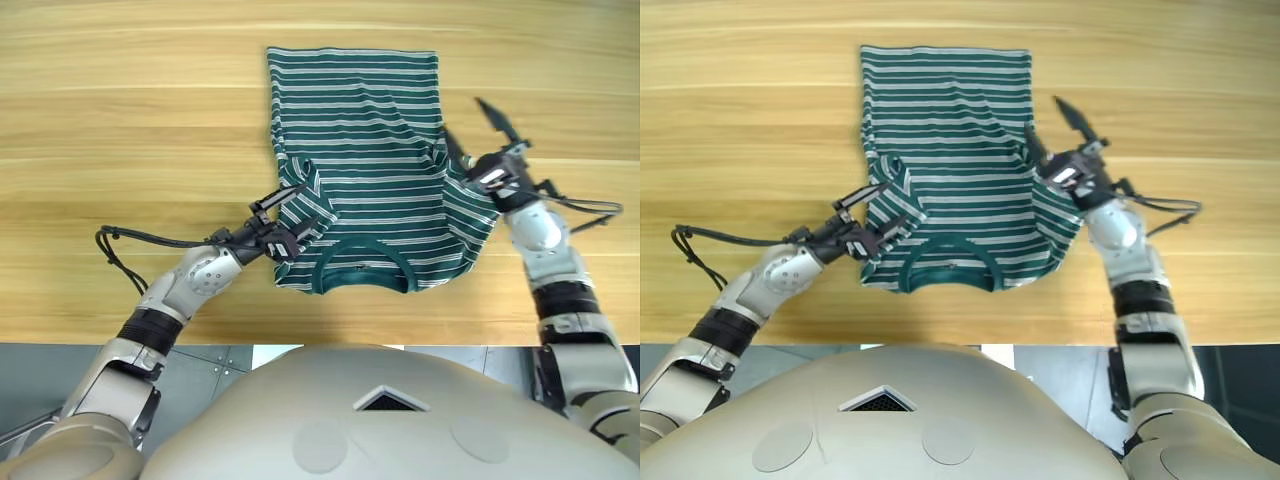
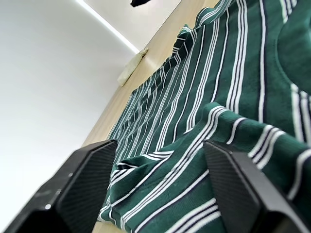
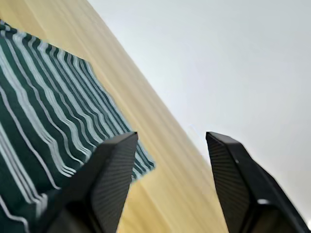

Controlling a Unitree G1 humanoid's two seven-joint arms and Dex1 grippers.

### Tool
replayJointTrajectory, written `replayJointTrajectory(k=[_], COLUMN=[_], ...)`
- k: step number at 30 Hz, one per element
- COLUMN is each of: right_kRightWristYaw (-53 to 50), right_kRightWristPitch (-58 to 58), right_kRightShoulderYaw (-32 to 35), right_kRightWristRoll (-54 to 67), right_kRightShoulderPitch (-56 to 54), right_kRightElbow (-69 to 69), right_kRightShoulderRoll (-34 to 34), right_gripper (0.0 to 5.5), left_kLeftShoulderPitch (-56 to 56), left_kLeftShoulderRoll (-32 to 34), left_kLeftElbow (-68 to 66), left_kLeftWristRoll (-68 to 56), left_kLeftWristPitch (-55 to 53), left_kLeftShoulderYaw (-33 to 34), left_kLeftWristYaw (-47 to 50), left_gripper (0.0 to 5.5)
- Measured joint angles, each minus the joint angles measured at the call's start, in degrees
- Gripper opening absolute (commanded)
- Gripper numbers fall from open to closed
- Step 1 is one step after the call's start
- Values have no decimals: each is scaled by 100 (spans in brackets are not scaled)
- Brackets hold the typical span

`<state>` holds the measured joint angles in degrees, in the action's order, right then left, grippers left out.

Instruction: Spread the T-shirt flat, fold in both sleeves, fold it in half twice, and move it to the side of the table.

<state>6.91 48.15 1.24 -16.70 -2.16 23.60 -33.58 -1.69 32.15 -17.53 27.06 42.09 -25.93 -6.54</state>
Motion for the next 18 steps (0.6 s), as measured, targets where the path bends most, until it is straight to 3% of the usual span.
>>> replayJointTrajectory(k=[5, 7, 12, 18], right_kRightWristYaw=[-218, -179, -107, -410], right_kRightWristPitch=[-492, -685, -1235, -1688], right_kRightShoulderYaw=[1775, 2027, 1394, 1049], right_kRightWristRoll=[-671, -1078, -2348, -2730], right_kRightShoulderPitch=[2027, 2989, 4419, 4445], right_kRightElbow=[-1964, -2487, -2760, -2963], right_kRightShoulderRoll=[-625, -566, -220, -182], right_gripper=[261, 261, 261, 261], left_kLeftShoulderPitch=[327, 633, 975, 890], left_kLeftShoulderRoll=[-301, -251, -322, -340], left_kLeftElbow=[146, -11, -59, 174], left_kLeftWristRoll=[-412, -275, -413, -603], left_kLeftWristPitch=[181, 151, 374, 526], left_kLeftShoulderYaw=[280, 552, 665, 768], left_kLeftWristYaw=[-13, 148, 45, -148], left_gripper=[335, 335, 335, 335])
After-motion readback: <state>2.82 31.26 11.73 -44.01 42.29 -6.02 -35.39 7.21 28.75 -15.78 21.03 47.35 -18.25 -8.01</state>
